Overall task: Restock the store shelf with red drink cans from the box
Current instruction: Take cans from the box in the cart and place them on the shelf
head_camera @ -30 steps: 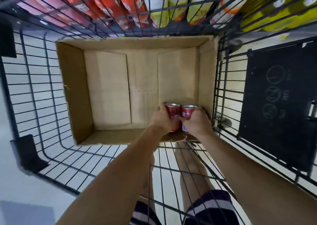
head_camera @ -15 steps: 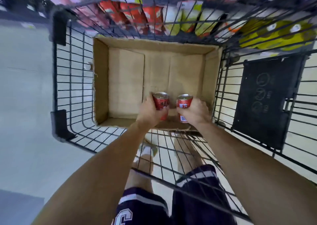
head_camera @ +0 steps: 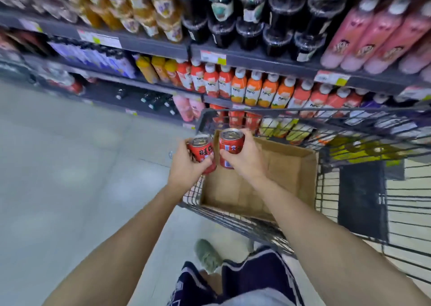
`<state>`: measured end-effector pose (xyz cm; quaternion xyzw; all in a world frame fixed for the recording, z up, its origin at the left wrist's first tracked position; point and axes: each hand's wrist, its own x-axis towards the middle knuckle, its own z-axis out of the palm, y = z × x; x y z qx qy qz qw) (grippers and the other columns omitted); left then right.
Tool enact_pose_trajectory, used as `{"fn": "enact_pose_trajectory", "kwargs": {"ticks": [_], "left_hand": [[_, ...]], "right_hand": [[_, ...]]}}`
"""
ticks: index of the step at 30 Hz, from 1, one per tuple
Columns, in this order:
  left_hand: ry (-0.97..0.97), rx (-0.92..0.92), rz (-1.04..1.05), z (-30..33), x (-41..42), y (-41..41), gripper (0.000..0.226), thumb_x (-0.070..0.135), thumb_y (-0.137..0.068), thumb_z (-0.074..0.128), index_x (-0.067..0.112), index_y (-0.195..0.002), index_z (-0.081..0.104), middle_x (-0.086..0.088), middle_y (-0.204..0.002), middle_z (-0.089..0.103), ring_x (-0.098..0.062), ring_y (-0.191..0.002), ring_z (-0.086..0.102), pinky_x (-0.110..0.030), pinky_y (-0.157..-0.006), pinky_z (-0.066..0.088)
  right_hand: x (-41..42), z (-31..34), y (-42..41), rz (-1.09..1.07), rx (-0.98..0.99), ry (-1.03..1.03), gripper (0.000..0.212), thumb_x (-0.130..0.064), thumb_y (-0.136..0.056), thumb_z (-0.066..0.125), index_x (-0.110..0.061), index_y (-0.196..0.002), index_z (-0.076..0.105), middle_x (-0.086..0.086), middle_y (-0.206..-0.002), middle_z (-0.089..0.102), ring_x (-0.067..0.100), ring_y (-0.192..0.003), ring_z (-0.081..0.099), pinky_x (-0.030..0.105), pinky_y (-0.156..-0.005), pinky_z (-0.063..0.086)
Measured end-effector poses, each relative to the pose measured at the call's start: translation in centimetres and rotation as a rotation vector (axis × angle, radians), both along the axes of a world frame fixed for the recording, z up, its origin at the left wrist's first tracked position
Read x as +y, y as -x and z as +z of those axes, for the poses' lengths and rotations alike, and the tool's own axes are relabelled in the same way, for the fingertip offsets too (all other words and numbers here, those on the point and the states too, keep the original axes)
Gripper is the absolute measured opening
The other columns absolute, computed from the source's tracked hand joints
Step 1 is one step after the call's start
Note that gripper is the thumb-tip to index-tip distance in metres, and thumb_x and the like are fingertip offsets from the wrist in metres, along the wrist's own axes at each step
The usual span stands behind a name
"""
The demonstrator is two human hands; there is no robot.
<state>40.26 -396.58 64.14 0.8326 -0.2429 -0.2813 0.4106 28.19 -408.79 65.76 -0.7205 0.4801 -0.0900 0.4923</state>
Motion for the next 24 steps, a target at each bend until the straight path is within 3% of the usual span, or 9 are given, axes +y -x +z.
{"fn": "enact_pose_trajectory", "kwargs": {"ticks": [2,4,7,8,10,13,19,24], "left_hand": [[0.044,-0.047,0.031,3.0,1.7,-2.9,0.052,0.020,-0.076,0.083,0.021,-0.113,0.046,0.016,-0.096,0.058,0.014,-0.083,0.056,-0.006,-0.072,0.044],[0.091,-0.085,0.077,5.9,3.1,-5.8,0.058,0.021,-0.073,0.084,0.020,-0.116,0.045,0.017,-0.096,0.056,0.007,-0.084,0.056,-0.017,-0.079,0.048],[0.166,-0.159,0.142,10.9,5.0,-10.0,0.059,0.014,-0.070,0.085,0.019,-0.113,0.046,0.015,-0.096,0.053,-0.003,-0.086,0.054,-0.011,-0.076,0.043],[0.194,-0.169,0.160,12.3,5.6,-11.1,0.059,0.013,-0.069,0.086,0.019,-0.112,0.046,0.012,-0.097,0.055,-0.007,-0.090,0.057,-0.014,-0.078,0.045],[0.248,-0.210,0.185,15.0,6.7,-13.3,0.059,0.018,-0.067,0.087,0.021,-0.111,0.048,0.005,-0.103,0.061,-0.012,-0.095,0.061,-0.025,-0.084,0.049],[0.299,-0.235,0.189,19.1,8.4,-16.1,0.059,0.022,-0.070,0.085,0.024,-0.113,0.045,0.008,-0.104,0.057,-0.008,-0.094,0.059,-0.021,-0.080,0.045],[0.354,-0.284,0.175,24.7,10.0,-20.3,0.064,0.028,-0.074,0.084,0.019,-0.126,0.047,0.016,-0.103,0.054,0.001,-0.091,0.056,-0.008,-0.067,0.044],[0.362,-0.295,0.197,26.3,9.1,-23.7,0.066,0.030,-0.074,0.084,0.023,-0.128,0.047,0.009,-0.113,0.055,-0.012,-0.105,0.057,-0.023,-0.079,0.046]], "right_hand": [[1.4,3.0,-2.7,0.046,-0.050,0.078,0.068,-0.035,-0.075,0.082,-0.023,-0.133,0.047,-0.001,-0.123,0.062,0.019,-0.113,0.057,0.030,-0.084,0.043],[2.7,5.9,-5.1,0.100,-0.076,0.143,0.066,-0.037,-0.079,0.080,-0.023,-0.134,0.046,0.001,-0.126,0.061,0.021,-0.116,0.056,0.030,-0.086,0.043],[4.4,9.9,-8.9,0.167,-0.113,0.213,0.067,-0.039,-0.082,0.078,-0.024,-0.137,0.044,0.000,-0.128,0.061,0.021,-0.118,0.056,0.028,-0.085,0.042],[4.8,11.0,-10.1,0.175,-0.136,0.228,0.069,-0.038,-0.082,0.078,-0.023,-0.139,0.043,0.001,-0.129,0.061,0.021,-0.118,0.057,0.029,-0.087,0.044],[5.5,13.2,-12.3,0.177,-0.174,0.258,0.072,-0.039,-0.080,0.079,-0.022,-0.140,0.042,0.002,-0.128,0.062,0.023,-0.115,0.059,0.036,-0.092,0.050],[6.4,16.2,-15.1,0.194,-0.183,0.325,0.078,-0.047,-0.075,0.079,-0.022,-0.139,0.040,0.003,-0.128,0.062,0.024,-0.115,0.061,0.045,-0.092,0.052],[6.3,20.8,-19.3,0.222,-0.267,0.406,0.070,-0.037,-0.077,0.080,-0.023,-0.134,0.042,-0.006,-0.112,0.056,0.017,-0.103,0.057,0.033,-0.083,0.047],[5.2,23.2,-22.9,0.250,-0.310,0.446,0.068,-0.034,-0.077,0.080,-0.024,-0.133,0.042,-0.003,-0.117,0.060,0.019,-0.107,0.060,0.035,-0.089,0.050]]}}
